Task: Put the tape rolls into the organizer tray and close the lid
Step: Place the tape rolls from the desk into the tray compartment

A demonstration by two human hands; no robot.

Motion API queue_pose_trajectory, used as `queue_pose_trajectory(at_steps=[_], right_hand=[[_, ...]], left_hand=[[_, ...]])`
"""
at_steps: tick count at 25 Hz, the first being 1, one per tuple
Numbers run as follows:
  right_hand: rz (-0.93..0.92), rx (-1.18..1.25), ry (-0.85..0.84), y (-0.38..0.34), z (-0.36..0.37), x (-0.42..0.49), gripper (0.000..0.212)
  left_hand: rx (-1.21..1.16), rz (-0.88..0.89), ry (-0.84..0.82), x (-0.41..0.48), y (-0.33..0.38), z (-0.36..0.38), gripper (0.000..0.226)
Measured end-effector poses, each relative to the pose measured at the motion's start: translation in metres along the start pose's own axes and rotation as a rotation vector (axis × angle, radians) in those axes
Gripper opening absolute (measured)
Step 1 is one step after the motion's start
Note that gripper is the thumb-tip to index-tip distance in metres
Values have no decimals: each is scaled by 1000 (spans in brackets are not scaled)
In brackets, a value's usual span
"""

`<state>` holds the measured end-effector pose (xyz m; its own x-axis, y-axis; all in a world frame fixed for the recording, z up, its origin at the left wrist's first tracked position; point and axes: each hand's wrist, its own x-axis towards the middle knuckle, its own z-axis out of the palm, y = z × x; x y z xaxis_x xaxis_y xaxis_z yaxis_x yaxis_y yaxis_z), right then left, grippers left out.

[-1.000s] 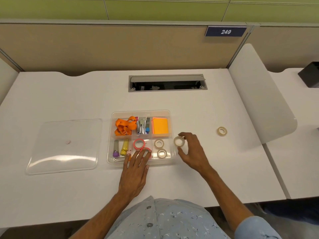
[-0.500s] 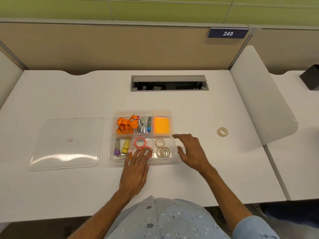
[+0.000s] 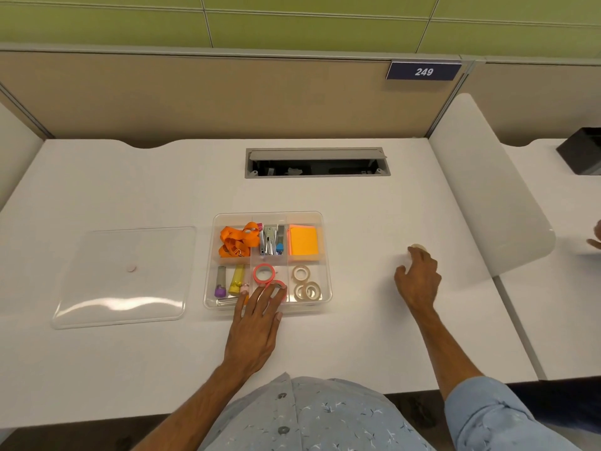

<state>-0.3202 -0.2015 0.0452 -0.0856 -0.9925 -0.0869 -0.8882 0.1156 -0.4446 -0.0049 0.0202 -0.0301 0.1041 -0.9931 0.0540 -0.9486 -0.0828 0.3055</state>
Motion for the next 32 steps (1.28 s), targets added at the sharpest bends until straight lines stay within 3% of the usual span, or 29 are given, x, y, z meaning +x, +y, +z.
queue_pose_trajectory(at_steps=[5,9,13,18,24,29,32], right_hand=[[37,-139,-64,5,2,-1,58],[-19,-197,-18,3,9,-12,46],[-78,-158,-15,1,16,-20,24],[-124,-36,-18,-15,26,-37,20],[-495,228,-131,-52,36,-55,48],[-751,71,-266,-73,51,-71,50],[-780,40,-314,-73,57,-75,49]], left_hand=[[4,1,6,0,0,0,56],[1,-2,13,0,1,1,56],[8,9,15,0,0,0,56],[6,13,23,0,0,0,56],[0,24,56,-1,-1,1,55],[2,10,30,1,0,0,55],[-5,6,25,1,2,-1,55]])
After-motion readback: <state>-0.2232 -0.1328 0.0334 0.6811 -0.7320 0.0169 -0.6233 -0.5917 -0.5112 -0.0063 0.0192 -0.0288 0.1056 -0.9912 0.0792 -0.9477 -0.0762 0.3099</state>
